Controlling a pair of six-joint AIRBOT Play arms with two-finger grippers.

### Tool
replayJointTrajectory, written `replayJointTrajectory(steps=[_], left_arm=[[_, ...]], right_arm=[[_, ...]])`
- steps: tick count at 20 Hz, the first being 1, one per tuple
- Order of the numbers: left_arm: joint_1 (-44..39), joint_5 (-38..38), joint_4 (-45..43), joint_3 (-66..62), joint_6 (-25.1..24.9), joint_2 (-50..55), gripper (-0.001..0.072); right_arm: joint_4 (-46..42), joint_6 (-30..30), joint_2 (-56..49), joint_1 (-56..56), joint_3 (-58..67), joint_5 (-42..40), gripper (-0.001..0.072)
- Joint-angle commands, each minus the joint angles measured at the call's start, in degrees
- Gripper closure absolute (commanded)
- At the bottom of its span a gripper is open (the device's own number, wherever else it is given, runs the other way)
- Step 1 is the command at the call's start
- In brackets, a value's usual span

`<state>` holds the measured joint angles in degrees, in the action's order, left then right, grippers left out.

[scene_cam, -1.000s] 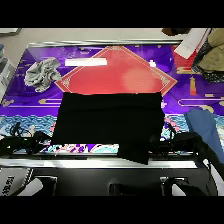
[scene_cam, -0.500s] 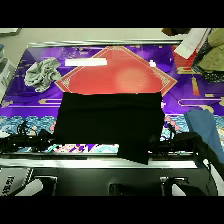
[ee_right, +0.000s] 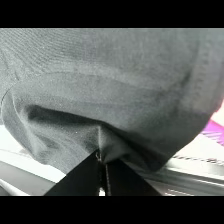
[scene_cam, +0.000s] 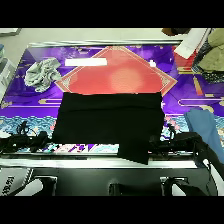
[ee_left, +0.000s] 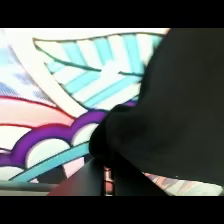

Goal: Fold the clothes and pants, and hang the long-sleeved shirts on hangers.

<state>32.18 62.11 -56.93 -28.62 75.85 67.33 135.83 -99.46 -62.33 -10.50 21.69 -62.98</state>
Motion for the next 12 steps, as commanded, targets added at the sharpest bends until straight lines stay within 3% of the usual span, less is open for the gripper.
replayJointTrajectory(steps=[1, 6, 9, 12], left_arm=[[0.0, 0.3, 0.4, -0.1, 0.0, 0.0, 0.069], [0.0, 5.2, 0.2, -1.7, 1.8, -4.5, 0.0693], [0.0, 8.5, -3.7, -1.8, 11.4, -14.6, 0.0693], [0.0, 12.2, -6.6, -1.8, 15.7, -25.5, 0.0694]], right_arm=[[0.0, -1.4, 0.2, 0.0, 0.5, -0.7, 0.0685], [-0.8, -0.6, 7.1, 0.0, 4.8, -5.0, 0.0686], [-4.7, 4.4, 15.4, 0.0, 6.2, -10.8, 0.0687], [-9.8, 10.4, 25.9, 0.0, 6.2, -17.8, 0.0688]])
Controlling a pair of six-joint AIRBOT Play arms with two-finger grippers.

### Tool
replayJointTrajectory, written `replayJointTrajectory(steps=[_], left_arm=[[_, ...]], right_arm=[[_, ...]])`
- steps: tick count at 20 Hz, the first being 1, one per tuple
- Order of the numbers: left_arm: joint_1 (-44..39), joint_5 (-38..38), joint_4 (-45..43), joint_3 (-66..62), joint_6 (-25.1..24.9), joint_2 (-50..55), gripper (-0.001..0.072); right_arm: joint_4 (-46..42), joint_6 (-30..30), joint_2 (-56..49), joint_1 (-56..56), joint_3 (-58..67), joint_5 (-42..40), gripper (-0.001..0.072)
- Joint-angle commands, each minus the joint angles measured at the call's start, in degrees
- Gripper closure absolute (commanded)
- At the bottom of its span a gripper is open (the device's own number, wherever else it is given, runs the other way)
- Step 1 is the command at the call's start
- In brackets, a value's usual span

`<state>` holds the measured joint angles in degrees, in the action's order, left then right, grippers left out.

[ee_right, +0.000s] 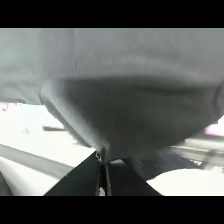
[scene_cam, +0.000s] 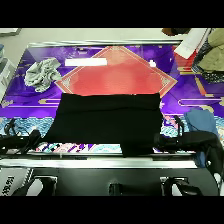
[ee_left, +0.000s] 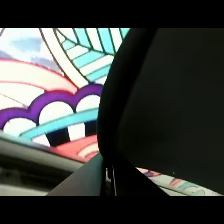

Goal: Fold the clothes and pants, and hang the long-sleeved shirts on hangers.

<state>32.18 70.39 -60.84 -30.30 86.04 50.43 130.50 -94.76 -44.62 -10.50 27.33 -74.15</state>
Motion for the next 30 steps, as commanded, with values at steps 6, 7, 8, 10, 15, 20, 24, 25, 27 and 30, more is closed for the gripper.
replayJointTrajectory(steps=[6, 7, 8, 10, 15, 20, 24, 25, 27, 30], left_arm=[[-4.3, -3.5, -0.5, -1.2, 4.0, -8.6, 0.0694], [-6.4, -6.2, -0.5, -2.6, 3.9, -6.2, 0.0694], [-8.3, -8.6, -0.6, -4.3, 4.0, -3.7, 0.0694], [-12.2, -12.9, -0.7, -9.4, 3.9, 3.1, 0.0694], [-17.4, -15.6, -0.7, -24.3, 1.9, 22.3, 0.0693], [-20.5, -15.6, -1.7, -38.9, 0.9, 36.4, 0.0694], [-23.0, -15.0, -5.1, -49.9, 1.0, 44.4, 0.0694], [-23.5, -14.4, -6.0, -52.2, 1.0, 46.2, 0.0693], [-24.2, -12.9, -7.3, -55.8, 1.0, 49.6, 0.0693], [-24.7, -12.4, -7.8, -57.8, 2.4, 52.9, 0.0693]], right_arm=[[2.6, -0.5, 6.0, 0.1, 4.8, 0.6, 0.0687], [4.0, -3.3, 1.7, 0.1, 6.7, 2.2, 0.0687], [4.3, -5.6, -3.6, 0.1, 9.3, 3.3, 0.0687], [4.3, -9.8, -14.0, 0.1, 15.9, 4.7, 0.0687], [4.2, -11.5, -34.9, 0.1, 34.3, 6.8, 0.0687], [4.0, -11.3, -47.5, 0.1, 46.2, 7.2, 0.0687], [3.8, -10.8, -53.2, 0.1, 52.0, 8.3, 0.0686], [3.2, -10.5, -54.6, 0.1, 53.4, 8.2, 0.0686], [2.6, -10.4, -56.9, 0.1, 55.4, 8.3, 0.0686], [1.9, -9.0, -60.0, 0.1, 57.0, 8.5, 0.0685]])
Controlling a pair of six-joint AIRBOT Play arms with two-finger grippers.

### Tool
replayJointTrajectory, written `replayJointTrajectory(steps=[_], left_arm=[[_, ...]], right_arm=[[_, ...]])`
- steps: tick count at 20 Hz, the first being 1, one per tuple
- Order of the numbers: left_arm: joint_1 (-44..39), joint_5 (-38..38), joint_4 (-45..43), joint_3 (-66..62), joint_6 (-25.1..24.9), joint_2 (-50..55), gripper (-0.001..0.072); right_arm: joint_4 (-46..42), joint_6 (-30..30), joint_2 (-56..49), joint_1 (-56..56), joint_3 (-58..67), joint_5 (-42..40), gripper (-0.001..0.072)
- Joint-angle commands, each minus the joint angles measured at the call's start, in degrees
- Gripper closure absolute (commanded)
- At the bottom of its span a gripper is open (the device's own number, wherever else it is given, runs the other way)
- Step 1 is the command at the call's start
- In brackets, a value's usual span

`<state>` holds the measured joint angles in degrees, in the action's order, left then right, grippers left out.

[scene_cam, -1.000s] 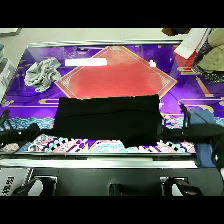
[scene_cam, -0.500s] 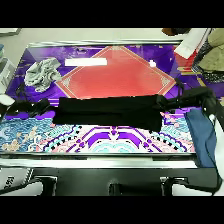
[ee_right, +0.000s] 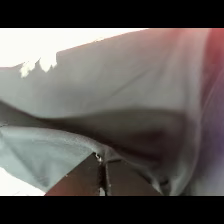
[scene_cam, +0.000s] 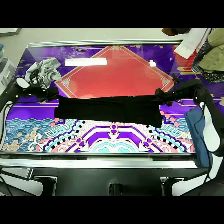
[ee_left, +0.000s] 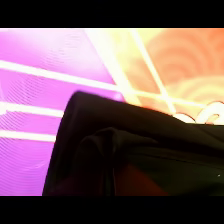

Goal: Fold the clothes and pants, and hang the long-sleeved shirts on hangers.

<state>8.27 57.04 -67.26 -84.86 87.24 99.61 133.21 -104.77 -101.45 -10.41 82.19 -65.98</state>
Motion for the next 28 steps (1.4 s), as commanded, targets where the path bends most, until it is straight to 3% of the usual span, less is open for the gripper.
replayJointTrajectory(steps=[1, 2, 3, 4, 5, 6, 9, 10, 12, 19, 28], left_arm=[[-0.9, 1.0, -1.4, -3.3, 1.3, 4.2, 0.0693], [-1.0, 1.0, -1.4, -3.3, 1.3, 4.5, 0.0692], [-1.1, 0.9, -1.4, -3.3, 1.3, 4.5, 0.0684], [-1.1, 1.1, -1.4, -3.8, 1.3, 4.5, 0.0573], [-1.1, 1.6, -1.4, -4.5, 1.3, 4.2, 0.0375], [-0.8, 2.6, -1.9, -5.7, 1.3, 3.9, 0.0243], [-0.3, 6.3, -5.0, -9.5, 1.3, 1.6, 0.0231], [-0.3, 6.9, -6.0, -10.1, 1.3, 0.2, 0.0231], [-0.3, 7.7, -6.8, -10.3, 1.3, -2.2, 0.0231], [-0.3, 10.3, -6.8, -10.3, 1.3, -4.3, 0.0232], [-0.3, 10.5, -6.8, -10.3, 1.3, -4.2, 0.0232]], right_arm=[[-0.8, 1.1, -3.7, 0.0, 2.1, 0.7, 0.0684], [-0.8, 1.4, -3.8, 0.0, 2.1, 0.8, 0.0679], [-0.7, 2.0, -3.7, 0.0, 2.3, 0.4, 0.0618], [-0.9, 3.0, -3.5, -0.1, 3.1, -1.4, 0.0504], [-1.4, 3.9, -3.3, -0.8, 4.6, -4.7, 0.0351], [-1.4, 4.1, -2.7, -1.8, 6.0, -7.9, 0.0253], [-4.0, 4.1, -0.2, -7.1, 7.5, -13.3, 0.0206], [-5.0, 4.0, -0.2, -9.0, 7.5, -15.1, 0.0119], [-5.2, 2.5, -1.4, -11.3, 7.4, -17.3, 0.0022], [0.2, -4.0, -8.2, -11.5, 7.4, -16.7, 0.0023], [2.2, -5.2, -12.3, -8.3, 7.4, -15.2, 0.0024]])
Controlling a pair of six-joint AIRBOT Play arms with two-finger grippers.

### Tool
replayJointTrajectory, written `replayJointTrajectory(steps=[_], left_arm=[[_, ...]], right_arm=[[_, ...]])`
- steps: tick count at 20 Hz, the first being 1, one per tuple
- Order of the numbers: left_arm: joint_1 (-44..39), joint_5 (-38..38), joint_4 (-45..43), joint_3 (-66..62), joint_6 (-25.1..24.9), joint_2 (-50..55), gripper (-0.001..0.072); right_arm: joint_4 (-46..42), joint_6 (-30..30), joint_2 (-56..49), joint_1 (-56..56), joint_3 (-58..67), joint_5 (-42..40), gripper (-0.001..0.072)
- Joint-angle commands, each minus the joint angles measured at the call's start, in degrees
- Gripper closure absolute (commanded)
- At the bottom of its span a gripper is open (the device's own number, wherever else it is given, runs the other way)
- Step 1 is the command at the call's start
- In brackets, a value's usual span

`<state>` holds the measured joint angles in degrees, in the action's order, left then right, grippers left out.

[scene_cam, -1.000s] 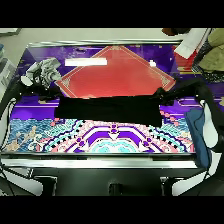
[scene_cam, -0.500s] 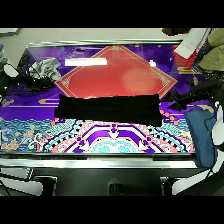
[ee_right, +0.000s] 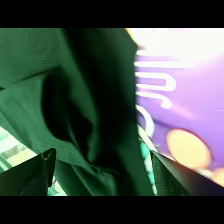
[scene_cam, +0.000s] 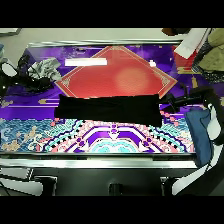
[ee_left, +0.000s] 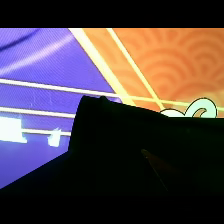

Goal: Fold the clothes and pants, and hang the long-sleeved shirts on hangers.

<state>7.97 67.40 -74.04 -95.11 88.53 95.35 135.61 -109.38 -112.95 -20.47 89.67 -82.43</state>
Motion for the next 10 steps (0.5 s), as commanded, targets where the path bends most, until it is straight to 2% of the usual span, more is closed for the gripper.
replayJointTrajectory(steps=[1, 4, 7, 9, 10], left_arm=[[0.0, 0.1, 0.0, 0.0, 0.0, 0.0, 0.0232], [0.0, 0.2, 0.0, -0.1, 0.0, 0.0, 0.0232], [0.0, 0.2, 0.0, 0.0, 0.0, 0.0, 0.0232], [0.0, 0.2, 0.1, 0.0, 0.0, 0.0, 0.0236], [0.0, 0.2, 0.1, -0.1, 0.0, 0.0, 0.0275]], right_arm=[[-0.2, -0.6, -0.8, 2.8, 0.0, 1.3, 0.0024], [-0.8, -0.5, -0.9, 5.6, 0.0, 0.9, 0.0024], [-2.1, -0.5, -0.9, 7.6, 0.0, 1.4, 0.0088], [-2.4, 0.1, -0.9, 8.0, 0.0, 2.1, 0.0213], [-2.4, 0.7, -0.8, 8.0, 0.0, 2.2, 0.0395]])
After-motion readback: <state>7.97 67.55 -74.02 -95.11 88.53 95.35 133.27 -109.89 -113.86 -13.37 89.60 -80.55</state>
